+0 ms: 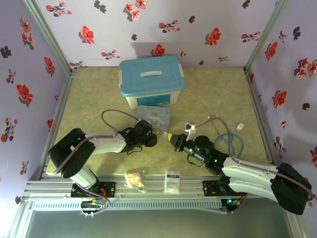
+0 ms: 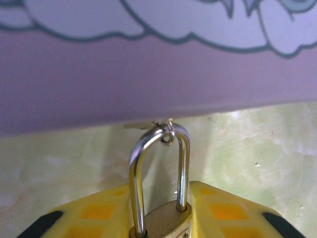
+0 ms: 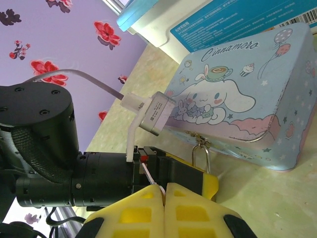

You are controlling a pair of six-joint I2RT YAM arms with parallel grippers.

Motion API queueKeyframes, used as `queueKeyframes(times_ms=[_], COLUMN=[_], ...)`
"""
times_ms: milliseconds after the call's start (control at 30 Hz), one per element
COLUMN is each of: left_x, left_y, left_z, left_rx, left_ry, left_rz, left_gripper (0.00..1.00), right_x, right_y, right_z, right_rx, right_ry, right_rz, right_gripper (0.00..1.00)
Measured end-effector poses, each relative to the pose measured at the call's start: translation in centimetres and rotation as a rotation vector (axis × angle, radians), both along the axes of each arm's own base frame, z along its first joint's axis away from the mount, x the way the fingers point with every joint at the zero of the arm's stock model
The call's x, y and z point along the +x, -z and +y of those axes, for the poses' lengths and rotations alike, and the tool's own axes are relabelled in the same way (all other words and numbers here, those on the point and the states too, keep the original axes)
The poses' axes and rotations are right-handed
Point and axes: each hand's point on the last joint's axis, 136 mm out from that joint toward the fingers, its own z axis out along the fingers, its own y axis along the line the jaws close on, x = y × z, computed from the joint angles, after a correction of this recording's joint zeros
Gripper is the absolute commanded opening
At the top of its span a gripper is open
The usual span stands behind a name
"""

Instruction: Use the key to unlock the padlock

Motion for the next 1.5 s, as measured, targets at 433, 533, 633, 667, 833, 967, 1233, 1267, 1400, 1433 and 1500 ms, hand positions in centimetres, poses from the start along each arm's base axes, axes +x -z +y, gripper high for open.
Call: queueKeyframes(times_ms=[433,533,633,667,833,967,1233,1267,1400,1433,1500], left_x=[0.0,0.1,-0.2,-0.3,-0.5,-0.3,0.1,0.1,-0.1,-0.3,-0.6], left_y=[-0.8,-0.7,-0.6,-0.5,-0.1,0.2,0.4,0.4,0.1,-0.1,-0.6], left_z=[-0.4,-0.6,-0.7,-0.8,-1.4,-2.0,-2.1,-2.2,-1.9,-1.5,-1.1], left_rx=[-0.078,-0.083,-0.078,-0.075,-0.047,-0.023,-0.010,-0.012,-0.028,-0.038,-0.067], left_ry=[-0.038,-0.045,-0.047,-0.046,-0.059,-0.071,-0.081,-0.081,-0.084,-0.087,-0.096], left_rz=[-0.014,-0.008,0.002,0.006,0.021,0.025,0.028,0.027,0.014,0.008,-0.005], left_gripper=[0.36,0.48,0.53,0.54,0.48,0.42,0.25,0.23,0.17,0.16,0.15], right_x=[0.0,-0.1,-0.2,-0.2,-0.2,-0.3,-0.6,-0.6,-0.6,-0.6,-0.7], right_y=[0.8,1.2,1.3,1.2,0.3,-0.2,0.1,0.2,0.5,0.7,1.2], right_z=[0.0,-0.2,-0.4,-0.5,-0.8,-1.1,-1.6,-1.6,-1.6,-1.6,-1.5], right_rx=[-0.005,-0.004,0.000,0.003,0.027,0.044,0.038,0.036,0.027,0.024,0.016], right_ry=[0.009,0.013,0.019,0.021,0.035,0.042,0.057,0.059,0.059,0.060,0.059], right_rz=[0.023,0.030,0.031,0.028,0.009,-0.002,-0.002,-0.002,0.004,0.010,0.031], right_gripper=[0.00,0.00,0.00,0.00,0.00,0.00,0.00,0.00,0.00,0.00,0.00])
